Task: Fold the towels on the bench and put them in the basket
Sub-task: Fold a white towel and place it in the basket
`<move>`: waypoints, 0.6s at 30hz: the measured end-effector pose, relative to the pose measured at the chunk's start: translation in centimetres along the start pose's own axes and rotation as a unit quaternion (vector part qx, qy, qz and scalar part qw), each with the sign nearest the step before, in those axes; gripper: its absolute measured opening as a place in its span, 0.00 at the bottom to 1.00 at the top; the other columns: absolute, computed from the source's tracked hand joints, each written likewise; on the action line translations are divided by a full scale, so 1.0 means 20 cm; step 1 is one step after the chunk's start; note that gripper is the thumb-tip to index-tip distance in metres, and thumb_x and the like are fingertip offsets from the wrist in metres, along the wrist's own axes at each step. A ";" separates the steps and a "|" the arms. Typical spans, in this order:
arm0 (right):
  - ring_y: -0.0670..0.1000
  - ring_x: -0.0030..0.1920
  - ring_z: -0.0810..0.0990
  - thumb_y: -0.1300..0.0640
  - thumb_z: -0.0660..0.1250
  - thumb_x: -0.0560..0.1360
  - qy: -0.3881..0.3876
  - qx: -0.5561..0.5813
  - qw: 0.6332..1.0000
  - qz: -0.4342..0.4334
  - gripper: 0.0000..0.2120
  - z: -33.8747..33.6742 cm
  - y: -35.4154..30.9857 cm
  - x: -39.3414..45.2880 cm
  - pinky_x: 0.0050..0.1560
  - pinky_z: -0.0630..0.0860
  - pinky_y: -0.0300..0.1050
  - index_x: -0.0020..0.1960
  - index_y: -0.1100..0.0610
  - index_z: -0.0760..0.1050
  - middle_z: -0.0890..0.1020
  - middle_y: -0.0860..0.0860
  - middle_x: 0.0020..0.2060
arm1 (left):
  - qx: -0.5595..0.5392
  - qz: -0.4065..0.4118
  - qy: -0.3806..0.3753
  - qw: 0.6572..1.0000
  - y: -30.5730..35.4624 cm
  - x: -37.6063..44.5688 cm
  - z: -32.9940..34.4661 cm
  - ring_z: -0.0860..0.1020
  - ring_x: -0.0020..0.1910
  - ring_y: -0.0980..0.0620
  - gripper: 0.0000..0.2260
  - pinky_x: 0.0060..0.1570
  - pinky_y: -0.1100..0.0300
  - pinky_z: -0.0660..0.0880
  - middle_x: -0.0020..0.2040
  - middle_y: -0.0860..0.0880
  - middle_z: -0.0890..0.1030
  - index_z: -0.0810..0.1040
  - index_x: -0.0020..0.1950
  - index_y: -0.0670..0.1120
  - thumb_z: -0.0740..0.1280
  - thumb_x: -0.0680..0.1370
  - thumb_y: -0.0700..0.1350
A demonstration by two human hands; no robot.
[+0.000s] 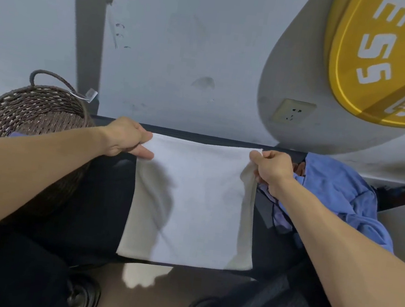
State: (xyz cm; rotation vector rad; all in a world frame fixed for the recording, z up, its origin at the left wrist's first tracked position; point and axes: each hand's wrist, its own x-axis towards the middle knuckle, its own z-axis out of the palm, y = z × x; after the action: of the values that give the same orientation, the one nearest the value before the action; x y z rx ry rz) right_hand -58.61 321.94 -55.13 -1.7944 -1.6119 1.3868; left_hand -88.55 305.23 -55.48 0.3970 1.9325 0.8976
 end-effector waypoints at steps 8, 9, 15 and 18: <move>0.53 0.56 0.76 0.64 0.73 0.72 -0.127 -0.162 0.977 -0.063 0.32 0.04 0.00 0.01 0.55 0.78 0.48 0.72 0.52 0.66 0.68 0.52 0.64 | 0.202 0.139 -0.025 0.969 -0.09 0.09 0.04 0.70 0.65 0.50 0.27 0.65 0.59 0.67 0.66 0.50 0.70 0.66 0.74 0.48 0.70 0.77 0.42; 0.53 0.53 0.77 0.64 0.71 0.73 -0.133 -0.198 0.967 -0.089 0.29 0.03 0.00 0.00 0.49 0.77 0.43 0.71 0.53 0.67 0.69 0.54 0.65 | 0.287 0.191 0.001 0.939 -0.11 0.09 0.05 0.68 0.69 0.49 0.29 0.67 0.59 0.64 0.71 0.48 0.66 0.65 0.75 0.49 0.70 0.76 0.42; 0.57 0.68 0.69 0.55 0.71 0.72 -0.242 -0.412 0.865 -0.155 0.25 0.09 0.04 -0.09 0.66 0.70 0.48 0.68 0.57 0.73 0.68 0.56 0.69 | 0.530 0.313 -0.079 0.784 -0.27 0.08 0.20 0.52 0.79 0.48 0.31 0.76 0.52 0.56 0.81 0.49 0.52 0.57 0.79 0.54 0.65 0.78 0.52; 0.55 0.76 0.53 0.45 0.73 0.70 -0.249 -0.450 0.845 -0.147 0.39 0.10 0.09 -0.10 0.72 0.62 0.54 0.75 0.52 0.61 0.55 0.48 0.76 | 0.577 0.256 -0.094 0.770 -0.27 0.12 0.18 0.46 0.80 0.50 0.37 0.77 0.56 0.50 0.81 0.49 0.44 0.47 0.81 0.51 0.63 0.79 0.60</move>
State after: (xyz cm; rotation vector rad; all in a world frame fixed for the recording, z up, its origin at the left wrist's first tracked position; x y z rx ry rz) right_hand -58.96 318.96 -56.60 -1.4911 -3.0490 1.0505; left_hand -86.13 304.56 -61.91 1.7202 1.9971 -0.1849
